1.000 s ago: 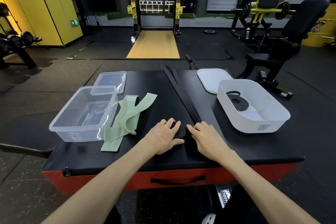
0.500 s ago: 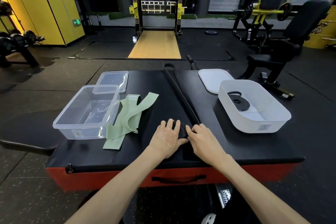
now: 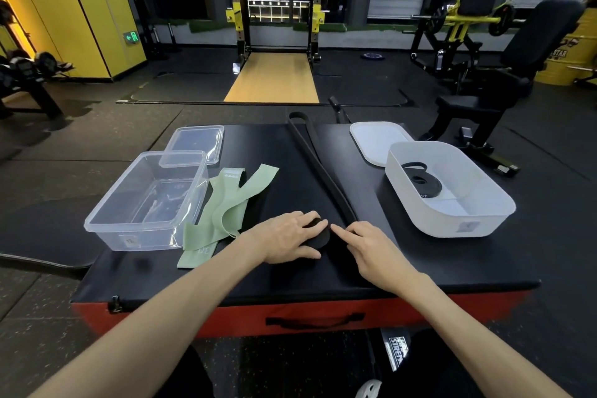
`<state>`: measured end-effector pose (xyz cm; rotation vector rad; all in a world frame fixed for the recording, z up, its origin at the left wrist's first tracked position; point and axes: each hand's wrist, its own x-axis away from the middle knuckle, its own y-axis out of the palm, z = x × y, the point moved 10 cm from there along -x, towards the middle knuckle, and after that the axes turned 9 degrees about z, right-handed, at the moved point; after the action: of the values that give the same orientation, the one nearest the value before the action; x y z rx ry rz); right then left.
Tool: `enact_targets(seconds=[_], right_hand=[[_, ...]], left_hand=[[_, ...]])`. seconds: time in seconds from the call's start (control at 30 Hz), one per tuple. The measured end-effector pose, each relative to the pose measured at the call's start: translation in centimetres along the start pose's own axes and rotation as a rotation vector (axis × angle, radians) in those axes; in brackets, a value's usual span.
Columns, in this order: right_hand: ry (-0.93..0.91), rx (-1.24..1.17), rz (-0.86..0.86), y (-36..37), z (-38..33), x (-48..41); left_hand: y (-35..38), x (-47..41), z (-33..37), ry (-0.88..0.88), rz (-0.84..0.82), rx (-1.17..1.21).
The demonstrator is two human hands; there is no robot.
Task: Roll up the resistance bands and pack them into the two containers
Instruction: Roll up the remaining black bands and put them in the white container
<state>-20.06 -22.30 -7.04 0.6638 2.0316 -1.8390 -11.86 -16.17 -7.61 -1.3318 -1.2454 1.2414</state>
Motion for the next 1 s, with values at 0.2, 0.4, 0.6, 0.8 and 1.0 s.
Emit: enact_targets(seconds=[0.2,0.4,0.6,0.8,1.0], right_hand=[[0.029,0.03,-0.016,0.3,0.2,-0.4],[0.055,0.057,0.009,0.0,-0.3,-0.2],[0.044,0.094,0.021,0.0,-0.9,-0.3],[0.079,0.088,0.022,0.1,-1.1,-0.4],[0.128,0.077,-0.058,0.3,-0.8,-0.4]], left_hand=[[-0.3,0.2,0.3,-0.118,0.057,-0.101],[-0.8,0.7,1.2,-0.228,0.105,-0.241],[-0.4,0.9,1.1,-0.335,0.105,-0.217],[-0.4,1.0,0.7,-0.374,0.149,-0.18],[0.2,0.8,0.5,-0.451,0.146,-0.136]])
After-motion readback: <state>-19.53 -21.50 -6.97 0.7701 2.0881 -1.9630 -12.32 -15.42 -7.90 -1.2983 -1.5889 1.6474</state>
